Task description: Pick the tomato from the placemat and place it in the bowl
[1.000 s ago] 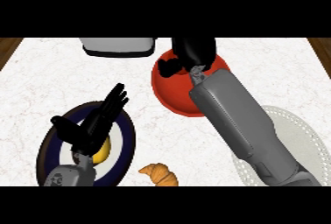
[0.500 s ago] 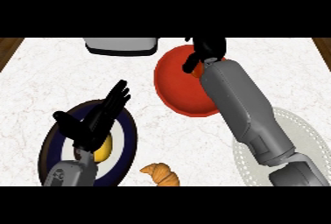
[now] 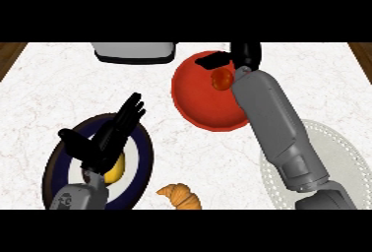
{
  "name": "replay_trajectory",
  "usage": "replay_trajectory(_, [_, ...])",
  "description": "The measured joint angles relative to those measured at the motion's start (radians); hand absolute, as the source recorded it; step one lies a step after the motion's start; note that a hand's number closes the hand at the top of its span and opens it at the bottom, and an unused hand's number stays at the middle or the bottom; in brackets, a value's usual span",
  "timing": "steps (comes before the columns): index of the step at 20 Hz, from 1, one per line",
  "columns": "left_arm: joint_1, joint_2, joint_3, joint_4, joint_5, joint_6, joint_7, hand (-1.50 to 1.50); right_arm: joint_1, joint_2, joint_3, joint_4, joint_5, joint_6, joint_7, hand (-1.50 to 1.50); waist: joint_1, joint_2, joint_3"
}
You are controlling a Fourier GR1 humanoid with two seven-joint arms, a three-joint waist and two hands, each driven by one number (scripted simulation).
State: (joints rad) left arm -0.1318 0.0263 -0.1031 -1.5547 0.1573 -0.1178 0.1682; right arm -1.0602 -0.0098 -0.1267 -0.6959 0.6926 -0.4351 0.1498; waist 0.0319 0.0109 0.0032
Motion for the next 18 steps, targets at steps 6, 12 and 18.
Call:
replay_trajectory(6, [0.012, 0.011, 0.019, -0.003, 0.006, 0.004, 0.005, 0.00, 0.151, 0.008, 0.027, -0.249, -0.251, 0.006, -0.192, -1.50, -0.031, -0.018, -0.001])
replay_trajectory(12, [0.051, 0.021, 0.039, -0.011, 0.006, 0.012, -0.004, 0.00, 0.412, 0.009, 0.145, -0.631, -0.397, 0.063, -0.216, -1.50, -0.072, -0.032, -0.002])
replay_trajectory(18, [0.078, 0.031, 0.057, -0.023, 0.010, 0.015, -0.011, 0.00, 0.770, 0.001, 0.287, -1.017, -0.431, 0.124, -0.253, 1.50, -0.112, -0.040, -0.002])
